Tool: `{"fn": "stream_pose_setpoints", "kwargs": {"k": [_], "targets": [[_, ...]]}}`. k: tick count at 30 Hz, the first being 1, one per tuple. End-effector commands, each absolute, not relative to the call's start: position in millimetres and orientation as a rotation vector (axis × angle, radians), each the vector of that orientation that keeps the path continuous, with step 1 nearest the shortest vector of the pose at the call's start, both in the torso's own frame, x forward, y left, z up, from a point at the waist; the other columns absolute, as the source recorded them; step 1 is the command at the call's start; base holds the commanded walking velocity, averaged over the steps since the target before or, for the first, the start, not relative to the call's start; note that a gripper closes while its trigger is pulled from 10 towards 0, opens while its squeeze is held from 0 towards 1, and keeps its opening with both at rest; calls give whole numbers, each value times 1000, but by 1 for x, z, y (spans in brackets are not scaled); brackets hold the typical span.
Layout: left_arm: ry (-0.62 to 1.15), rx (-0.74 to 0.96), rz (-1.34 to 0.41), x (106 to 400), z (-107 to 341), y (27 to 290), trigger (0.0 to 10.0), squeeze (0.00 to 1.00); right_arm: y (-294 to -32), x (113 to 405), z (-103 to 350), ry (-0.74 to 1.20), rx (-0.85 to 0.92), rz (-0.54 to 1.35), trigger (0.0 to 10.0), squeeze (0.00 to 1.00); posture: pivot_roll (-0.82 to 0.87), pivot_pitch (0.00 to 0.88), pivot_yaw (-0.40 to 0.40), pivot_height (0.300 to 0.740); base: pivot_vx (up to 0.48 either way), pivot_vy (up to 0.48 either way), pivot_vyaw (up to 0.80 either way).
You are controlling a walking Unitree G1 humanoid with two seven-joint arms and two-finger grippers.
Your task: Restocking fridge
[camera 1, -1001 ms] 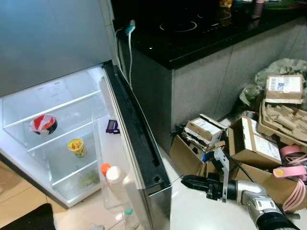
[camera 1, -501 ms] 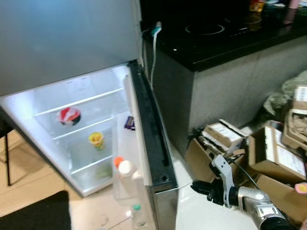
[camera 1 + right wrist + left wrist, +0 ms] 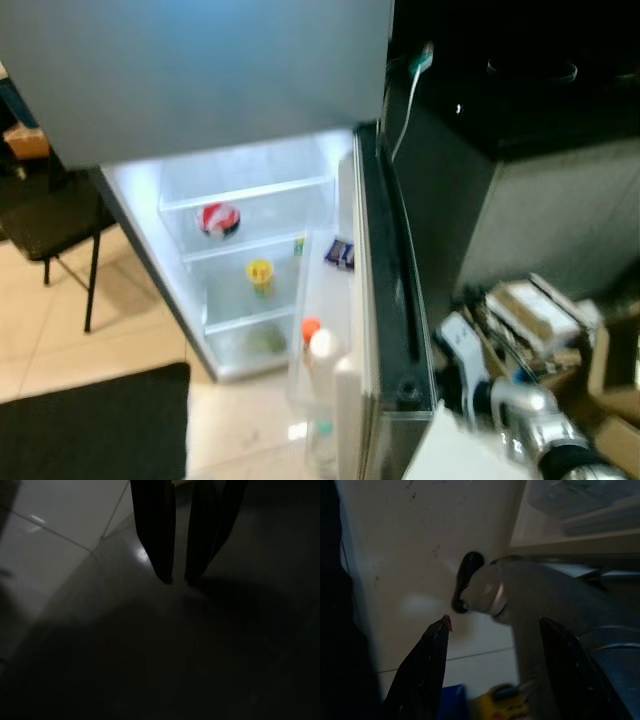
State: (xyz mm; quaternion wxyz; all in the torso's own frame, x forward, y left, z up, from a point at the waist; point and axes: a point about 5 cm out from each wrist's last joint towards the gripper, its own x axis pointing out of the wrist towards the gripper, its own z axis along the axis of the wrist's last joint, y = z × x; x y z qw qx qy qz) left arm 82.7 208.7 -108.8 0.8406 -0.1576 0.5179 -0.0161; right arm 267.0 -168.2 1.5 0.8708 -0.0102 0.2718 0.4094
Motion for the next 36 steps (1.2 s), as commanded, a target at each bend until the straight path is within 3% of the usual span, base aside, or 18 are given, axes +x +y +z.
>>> {"fn": "stream_pose_setpoints", "kwargs": {"k": [1,9,16,21,29,32,34,36], "targets": [[1119,-326,-39,78,-110,209,10000,0,-154,272,5,533,-24,893,10000,0,-80,0,-1,740,0,0,781],[1121,-329,-36,77,-110,208,10000,0,-145,275,10,501,-25,932,10000,0,-79,0,-6,740,0,0,787],[1120,-330,-34,76,-111,207,10000,0,-117,281,27,410,-28,1077,10000,0,-78,0,-8,740,0,0,788],[1117,-327,-29,76,-111,208,10000,0,-96,298,43,336,-89,1061,10000,0,-75,0,-11,740,0,0,788],[1113,-324,-23,77,-110,208,10000,0,-76,350,88,199,-313,755,10000,0,-60,0,-22,740,0,0,755],[1109,-325,-18,77,-110,208,10000,0,-83,378,122,108,-433,487,10000,0,-48,0,-29,740,0,0,0],[1107,-326,-15,77,-110,208,10000,0,-87,384,131,85,-464,430,10000,0,-41,0,-33,740,0,0,0],[1104,-327,-9,76,-110,208,10000,0,-105,393,146,49,-485,272,10000,0,-31,0,-40,740,0,0,0]]}}
